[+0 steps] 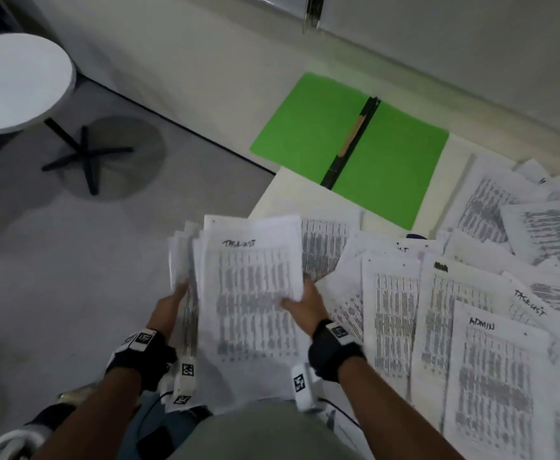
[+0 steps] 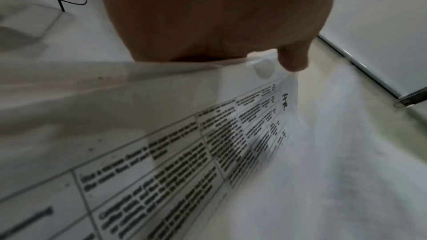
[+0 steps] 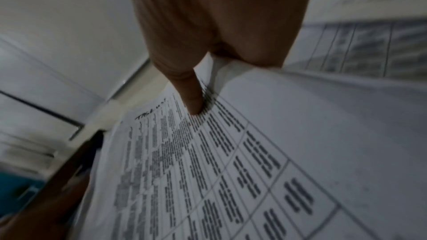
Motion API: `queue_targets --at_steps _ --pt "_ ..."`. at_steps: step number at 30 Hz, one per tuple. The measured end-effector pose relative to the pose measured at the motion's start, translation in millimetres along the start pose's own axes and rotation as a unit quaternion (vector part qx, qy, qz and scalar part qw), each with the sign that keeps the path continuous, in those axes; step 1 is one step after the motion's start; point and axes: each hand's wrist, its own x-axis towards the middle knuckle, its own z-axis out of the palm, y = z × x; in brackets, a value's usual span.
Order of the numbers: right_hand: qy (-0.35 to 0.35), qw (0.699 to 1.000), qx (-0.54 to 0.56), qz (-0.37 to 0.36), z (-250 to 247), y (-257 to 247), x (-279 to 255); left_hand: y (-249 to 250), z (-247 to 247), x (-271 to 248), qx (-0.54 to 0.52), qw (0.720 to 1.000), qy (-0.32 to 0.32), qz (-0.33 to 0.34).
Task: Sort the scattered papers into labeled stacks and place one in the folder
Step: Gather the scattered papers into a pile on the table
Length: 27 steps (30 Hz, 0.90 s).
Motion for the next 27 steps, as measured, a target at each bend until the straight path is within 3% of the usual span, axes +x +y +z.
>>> queue_targets --at_steps 3,5,8,13,18,24,27 --pt "-0.051 0.989 -0.135 0.021 34 9 3 -2 3 0 0.077 0.996 -0.004 0.038" --pt "-0.044 0.987 -0.157 -0.002 37 5 10 -5 6 3 0.135 0.989 0.018 0.054" --pt "0.042 0.984 -0.171 -0.019 2 -2 42 -7 9 8 0.182 0.981 0.041 0.049" --pt "0.223 0.941 -0.254 0.029 -105 -28 105 -17 7 16 0.177 0.982 0.046 0.041" --pt "0.160 0.917 -0.360 0.066 -147 -35 140 -20 6 14 0.142 0.987 0.043 0.066" --pt "0.153 0.967 -0.202 0.030 -108 -49 138 -17 0 12 0.134 0.986 0.071 0.074" --pt "0.090 0.946 -0.310 -0.016 -91 -52 126 -8 -7 14 0.166 0.976 0.111 0.088"
